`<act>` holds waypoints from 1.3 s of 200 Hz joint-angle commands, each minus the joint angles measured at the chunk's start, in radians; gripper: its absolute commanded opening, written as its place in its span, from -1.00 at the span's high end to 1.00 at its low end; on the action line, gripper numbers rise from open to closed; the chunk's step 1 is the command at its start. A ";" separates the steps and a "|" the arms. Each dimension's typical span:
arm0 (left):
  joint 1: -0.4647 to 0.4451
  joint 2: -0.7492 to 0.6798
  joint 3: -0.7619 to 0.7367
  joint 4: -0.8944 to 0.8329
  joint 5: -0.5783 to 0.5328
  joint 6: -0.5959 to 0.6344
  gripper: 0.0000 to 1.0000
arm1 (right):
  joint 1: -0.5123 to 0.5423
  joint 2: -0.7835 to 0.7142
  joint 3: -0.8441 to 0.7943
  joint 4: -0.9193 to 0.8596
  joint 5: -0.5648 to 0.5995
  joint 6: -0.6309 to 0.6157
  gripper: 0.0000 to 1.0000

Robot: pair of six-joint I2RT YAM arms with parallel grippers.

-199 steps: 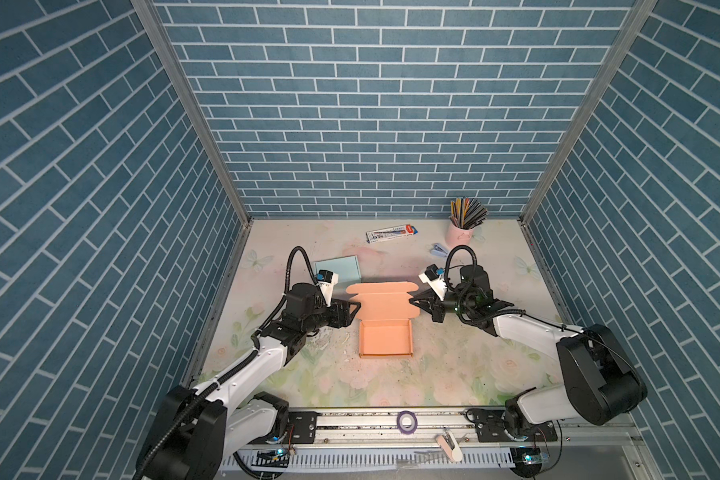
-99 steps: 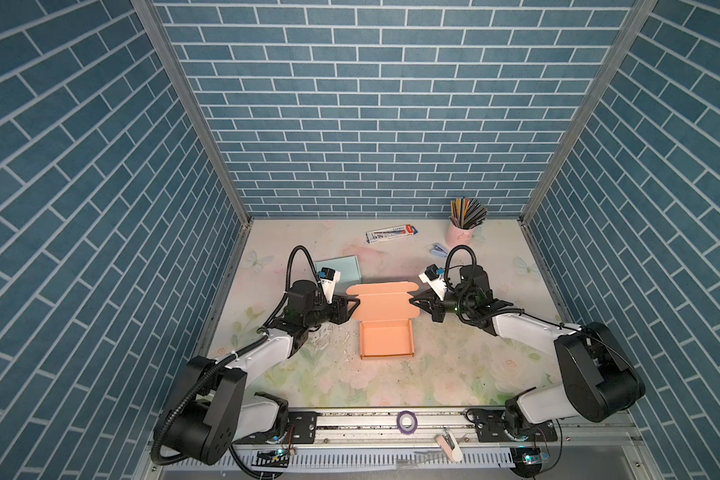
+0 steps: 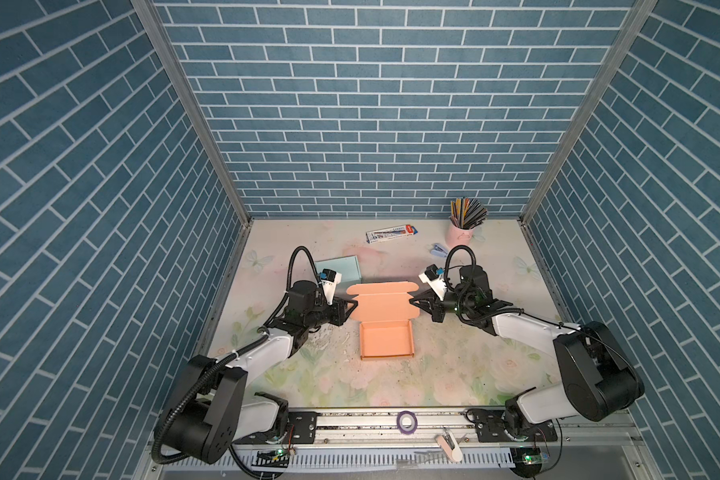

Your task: Fold the paper box

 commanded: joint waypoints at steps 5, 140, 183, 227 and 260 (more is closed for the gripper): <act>-0.009 -0.015 0.027 -0.056 -0.019 0.006 0.57 | -0.003 0.014 0.012 0.004 -0.004 -0.001 0.99; -0.123 -0.118 0.069 -0.122 -0.148 -0.036 0.81 | 0.038 -0.047 0.031 -0.100 0.228 0.031 1.00; -0.175 -0.132 0.102 -0.104 -0.234 -0.065 0.81 | 0.109 -0.087 0.031 -0.065 0.365 0.057 0.95; -0.207 -0.072 0.165 -0.088 -0.273 -0.087 0.84 | 0.196 -0.069 0.066 -0.058 0.519 0.060 0.95; -0.208 -0.058 0.180 -0.116 -0.287 -0.092 0.77 | 0.199 -0.089 0.051 -0.043 0.612 0.082 0.96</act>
